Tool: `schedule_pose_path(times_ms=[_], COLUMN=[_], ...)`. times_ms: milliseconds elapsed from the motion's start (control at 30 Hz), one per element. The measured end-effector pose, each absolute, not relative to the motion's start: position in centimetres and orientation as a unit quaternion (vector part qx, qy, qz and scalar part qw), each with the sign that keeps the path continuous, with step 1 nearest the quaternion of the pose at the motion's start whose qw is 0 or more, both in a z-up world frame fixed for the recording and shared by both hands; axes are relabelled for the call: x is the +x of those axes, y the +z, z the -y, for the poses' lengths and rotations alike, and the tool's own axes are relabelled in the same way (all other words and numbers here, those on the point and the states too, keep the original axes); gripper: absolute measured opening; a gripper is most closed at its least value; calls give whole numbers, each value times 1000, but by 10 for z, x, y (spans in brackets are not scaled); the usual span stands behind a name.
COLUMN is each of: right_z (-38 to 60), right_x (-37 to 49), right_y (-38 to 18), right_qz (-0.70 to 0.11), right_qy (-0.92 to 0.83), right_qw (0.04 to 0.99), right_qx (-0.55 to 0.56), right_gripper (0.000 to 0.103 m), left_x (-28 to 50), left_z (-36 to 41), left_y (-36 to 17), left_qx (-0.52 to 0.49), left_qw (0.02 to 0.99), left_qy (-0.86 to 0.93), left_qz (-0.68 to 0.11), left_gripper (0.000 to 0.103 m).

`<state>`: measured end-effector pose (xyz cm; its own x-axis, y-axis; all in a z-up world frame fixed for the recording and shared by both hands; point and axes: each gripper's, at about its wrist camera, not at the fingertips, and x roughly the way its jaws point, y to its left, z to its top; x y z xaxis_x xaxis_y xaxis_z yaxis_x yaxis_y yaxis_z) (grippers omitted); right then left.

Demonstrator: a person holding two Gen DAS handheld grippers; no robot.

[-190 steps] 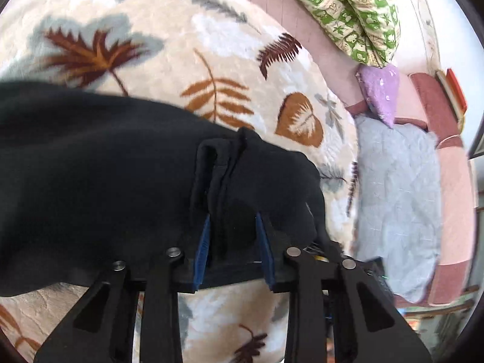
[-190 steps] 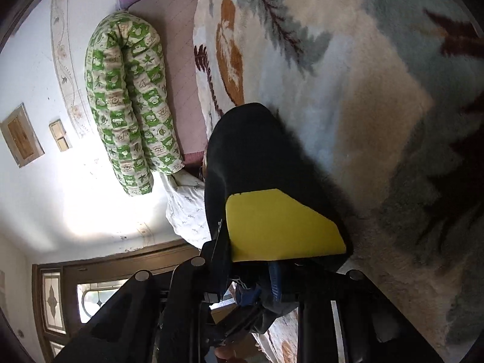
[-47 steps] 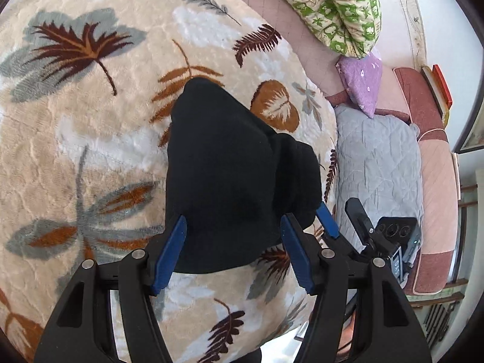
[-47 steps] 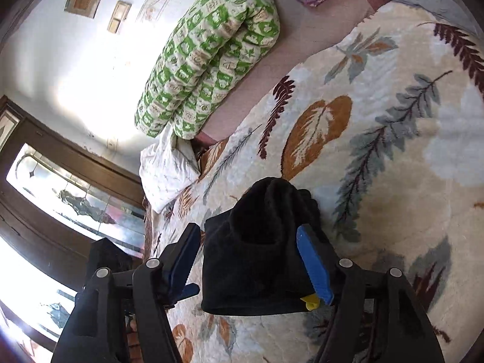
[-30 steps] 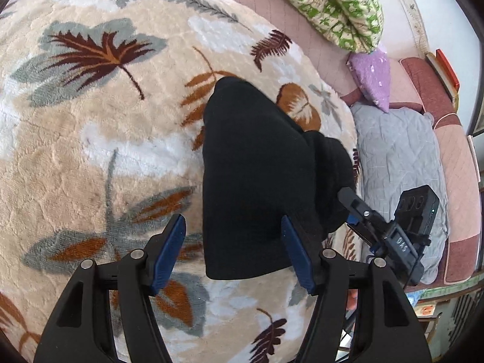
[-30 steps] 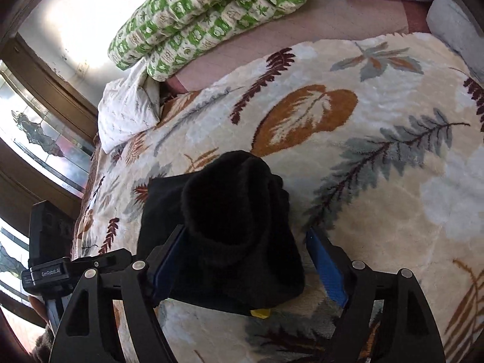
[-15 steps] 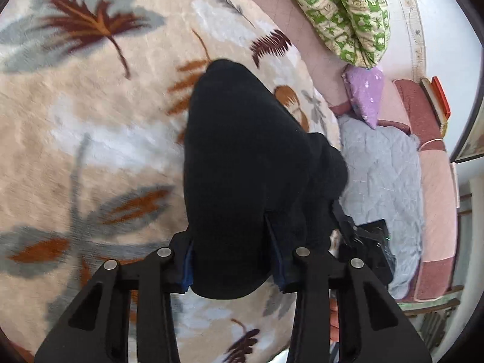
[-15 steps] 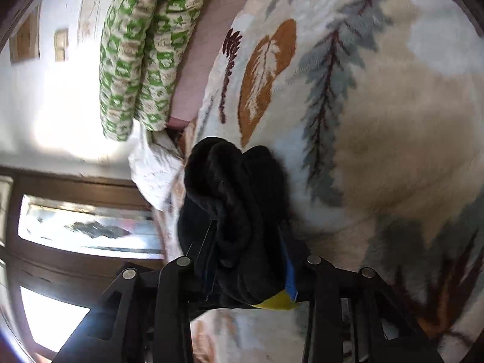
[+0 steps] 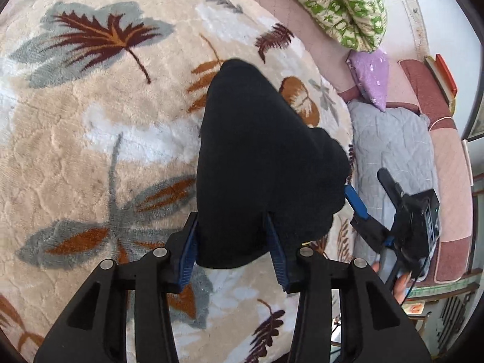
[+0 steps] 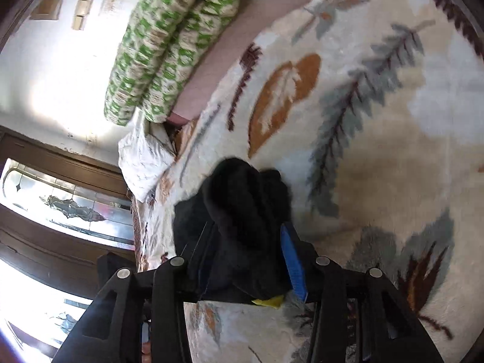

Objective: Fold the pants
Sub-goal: 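Fold the leg ends over toward the waistband with both grippers, then open both grippers and lift them off the folded pants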

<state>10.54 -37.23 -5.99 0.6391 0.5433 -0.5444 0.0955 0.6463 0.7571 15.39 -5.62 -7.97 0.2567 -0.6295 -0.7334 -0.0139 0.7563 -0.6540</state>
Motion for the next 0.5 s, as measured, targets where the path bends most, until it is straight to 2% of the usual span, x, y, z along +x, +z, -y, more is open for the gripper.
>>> schedule_pose_path(times_ms=[33,67,233,300,400,500], right_z=[372,370,347,339,342,339], right_x=[112,119,153,158,159,162], right_y=[-52,-49,-59,-64,-74,-82], right_qz=[-397,-400,-444,-448,-443,-454], right_qy=[136,136,126,122,119,115], right_qw=[821,823,820,822,818,817], right_qx=[387,379,339,330,349,337], right_gripper=[75,78,78,75,68,61], left_x=[156,158,180,183,191,215], left_z=[55,52,56,55,60,84], left_y=[-74,-68,-37,-27,-22,-35], left_qx=[-282,-284,-258,-243,-244,-214], left_qw=[747,751,780,793,800,791], left_qy=[-207,-206,-199,-186,-195,-198], left_qz=[-566,-559,-534,-527,-512,-537], left_gripper=[41,41,41,41,60,60])
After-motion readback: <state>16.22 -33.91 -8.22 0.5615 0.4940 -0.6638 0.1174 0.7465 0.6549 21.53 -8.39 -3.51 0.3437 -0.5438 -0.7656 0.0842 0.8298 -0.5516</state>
